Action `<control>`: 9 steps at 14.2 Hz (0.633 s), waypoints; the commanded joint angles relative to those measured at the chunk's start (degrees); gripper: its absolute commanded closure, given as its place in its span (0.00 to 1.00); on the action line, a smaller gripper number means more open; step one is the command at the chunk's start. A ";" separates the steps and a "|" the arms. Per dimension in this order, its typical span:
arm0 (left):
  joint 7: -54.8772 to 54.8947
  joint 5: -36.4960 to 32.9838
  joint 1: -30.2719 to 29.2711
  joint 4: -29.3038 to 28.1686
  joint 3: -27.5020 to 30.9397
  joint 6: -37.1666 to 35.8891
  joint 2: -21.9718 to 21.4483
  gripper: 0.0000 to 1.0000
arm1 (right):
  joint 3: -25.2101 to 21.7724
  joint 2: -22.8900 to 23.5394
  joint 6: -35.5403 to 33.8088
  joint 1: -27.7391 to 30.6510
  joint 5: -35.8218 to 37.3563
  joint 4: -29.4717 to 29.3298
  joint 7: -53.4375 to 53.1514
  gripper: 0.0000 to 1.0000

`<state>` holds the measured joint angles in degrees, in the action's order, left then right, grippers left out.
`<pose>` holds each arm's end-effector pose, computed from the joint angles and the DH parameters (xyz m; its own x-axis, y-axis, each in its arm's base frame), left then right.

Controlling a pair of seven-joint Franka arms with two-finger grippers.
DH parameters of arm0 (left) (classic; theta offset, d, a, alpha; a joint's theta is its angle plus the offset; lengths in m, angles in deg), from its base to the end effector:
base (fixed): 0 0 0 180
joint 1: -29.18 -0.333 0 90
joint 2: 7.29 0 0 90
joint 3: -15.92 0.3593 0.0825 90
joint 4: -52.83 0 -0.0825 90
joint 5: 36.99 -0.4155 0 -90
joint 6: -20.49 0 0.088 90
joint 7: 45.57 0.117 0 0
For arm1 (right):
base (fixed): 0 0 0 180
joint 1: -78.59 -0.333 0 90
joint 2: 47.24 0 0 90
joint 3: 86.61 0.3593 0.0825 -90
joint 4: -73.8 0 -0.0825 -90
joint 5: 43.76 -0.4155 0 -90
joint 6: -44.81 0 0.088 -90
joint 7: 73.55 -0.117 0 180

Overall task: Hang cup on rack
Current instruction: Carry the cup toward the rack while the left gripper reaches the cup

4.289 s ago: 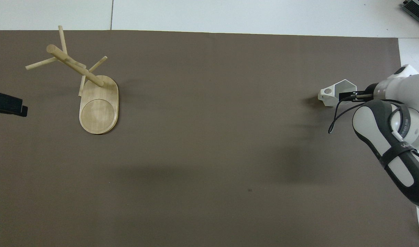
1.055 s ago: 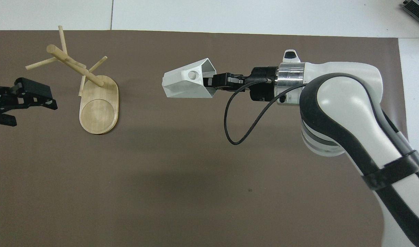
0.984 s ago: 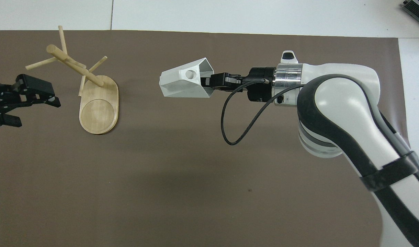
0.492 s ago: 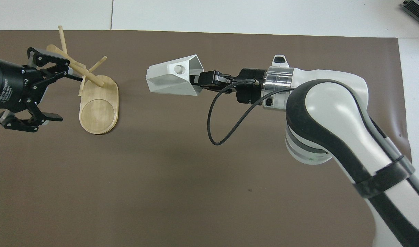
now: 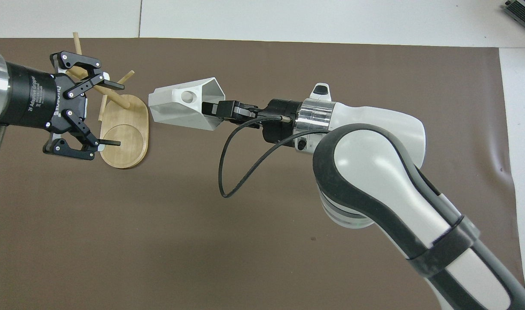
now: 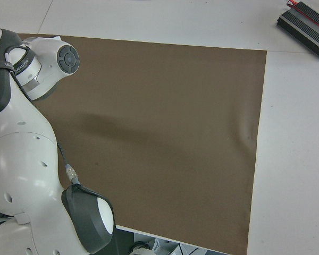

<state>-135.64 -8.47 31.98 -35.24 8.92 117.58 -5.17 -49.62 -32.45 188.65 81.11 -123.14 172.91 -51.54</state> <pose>0.5957 -0.1523 0.6777 0.1465 0.8641 -0.4815 0.9885 -0.1093 0.1046 0.6099 0.3633 0.5406 0.9644 -0.2019 0.1707 0.0975 -0.3287 -0.9394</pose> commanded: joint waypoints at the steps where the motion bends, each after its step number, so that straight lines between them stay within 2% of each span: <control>1: -1.69 1.53 0.45 1.04 -0.56 0.38 2.53 0.00 | 1.33 0.33 0.65 0.47 -1.22 -0.40 -0.30 1.00; 5: -4.58 2.85 0.80 0.97 -1.79 0.55 2.71 0.00 | 3.70 0.33 0.73 0.38 -1.22 -0.31 -0.30 1.00; 9: -6.52 2.85 1.86 0.97 -2.14 0.91 2.71 0.00 | 3.79 0.33 0.82 0.29 -1.13 -0.14 -0.39 1.00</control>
<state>-140.57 -6.23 33.24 -34.68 6.69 118.04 -2.62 -46.50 -32.35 188.69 81.06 -123.14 172.90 -51.54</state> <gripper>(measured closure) 0.000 0.960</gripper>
